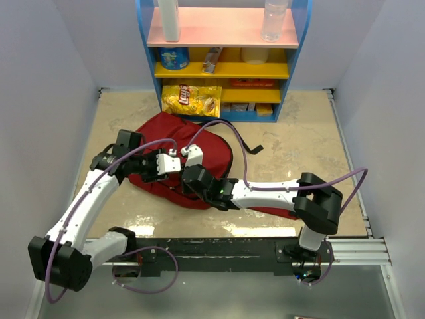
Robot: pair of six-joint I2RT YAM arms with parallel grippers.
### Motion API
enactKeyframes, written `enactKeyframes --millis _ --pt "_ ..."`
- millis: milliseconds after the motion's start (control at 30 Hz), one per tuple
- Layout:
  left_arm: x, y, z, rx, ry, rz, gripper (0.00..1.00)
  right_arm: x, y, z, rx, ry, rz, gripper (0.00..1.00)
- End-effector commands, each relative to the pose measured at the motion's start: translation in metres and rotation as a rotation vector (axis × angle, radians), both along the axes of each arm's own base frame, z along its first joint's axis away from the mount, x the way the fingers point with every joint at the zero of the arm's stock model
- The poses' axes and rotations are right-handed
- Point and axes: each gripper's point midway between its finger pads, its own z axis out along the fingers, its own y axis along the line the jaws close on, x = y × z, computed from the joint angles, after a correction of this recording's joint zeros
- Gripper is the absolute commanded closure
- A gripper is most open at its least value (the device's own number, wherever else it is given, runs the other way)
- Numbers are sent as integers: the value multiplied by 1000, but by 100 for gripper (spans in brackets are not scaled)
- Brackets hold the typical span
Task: Pack the student bag
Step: Zip the student bag at the center of the board.
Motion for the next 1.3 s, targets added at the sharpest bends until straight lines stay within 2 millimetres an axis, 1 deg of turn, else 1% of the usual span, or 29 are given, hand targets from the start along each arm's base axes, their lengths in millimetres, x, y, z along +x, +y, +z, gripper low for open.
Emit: enactKeyframes --millis 0,33,100,167,200,233,267,300,333,433,533,567,600,633,667,700,767,833,900,967,1033,1133,1167,1200,1267 --pt "-25 -13 14 -61 18 -131 44 1 16 53 148 -38 27 100" --pt "-24 -14 12 -60 9 -140 44 0 16 55 154 -37 29 100" --pt "-27 -12 -3 -48 45 -148 44 -1 17 59 172 -32 33 100" --pt "-35 -12 -17 -33 91 -177 44 -2 15 61 183 -30 29 100" --pt "-37 -11 -23 -26 119 -187 45 -3 14 69 201 -36 30 100" --pt "-41 -11 -28 -17 133 -207 45 -4 12 68 201 -34 31 100" --pt "-43 -10 -34 -14 148 -210 45 -3 11 72 211 -37 26 100" --pt "-44 -10 -37 -12 146 -216 45 -4 10 78 225 -43 26 100" --pt "-41 -11 -37 -14 132 -219 45 -4 8 81 230 -47 24 100" --pt "-43 -11 -42 -18 139 -232 46 -4 6 90 244 -57 22 100" --pt "-40 -11 -44 -12 144 -227 57 -5 7 90 245 -53 29 100" --pt "-39 -10 -45 -2 147 -221 67 -5 7 88 246 -47 28 100" --pt "-40 -9 -48 4 159 -221 73 -6 7 89 250 -46 27 100" --pt "-41 -7 -50 10 169 -217 78 -7 6 84 245 -40 27 100" --pt "-42 -5 -53 21 178 -214 86 -7 6 84 250 -37 25 100" --pt "-41 -5 -54 21 175 -210 90 -7 5 85 256 -37 24 100" --pt "-39 -3 -55 20 164 -197 94 -9 5 80 252 -27 24 100" --pt "-34 -3 -50 10 120 -184 96 -9 3 76 243 -21 23 100" --pt "-30 -4 -42 2 81 -174 98 -9 -3 70 223 -14 9 100" --pt "-29 -1 -41 12 63 -163 100 -11 -10 66 204 -7 0 100" --pt "-31 5 -47 35 70 -149 100 -13 -22 64 194 -9 -17 100" --pt "-34 13 -54 61 76 -139 100 -16 -46 63 172 -15 -48 100" --pt "-33 17 -54 63 69 -130 100 -17 -53 60 157 -13 -55 100" --pt "-32 19 -54 65 66 -122 100 -20 -63 65 166 -19 -61 100" --pt "-31 22 -54 63 61 -116 100 -21 -74 63 151 -20 -77 100"
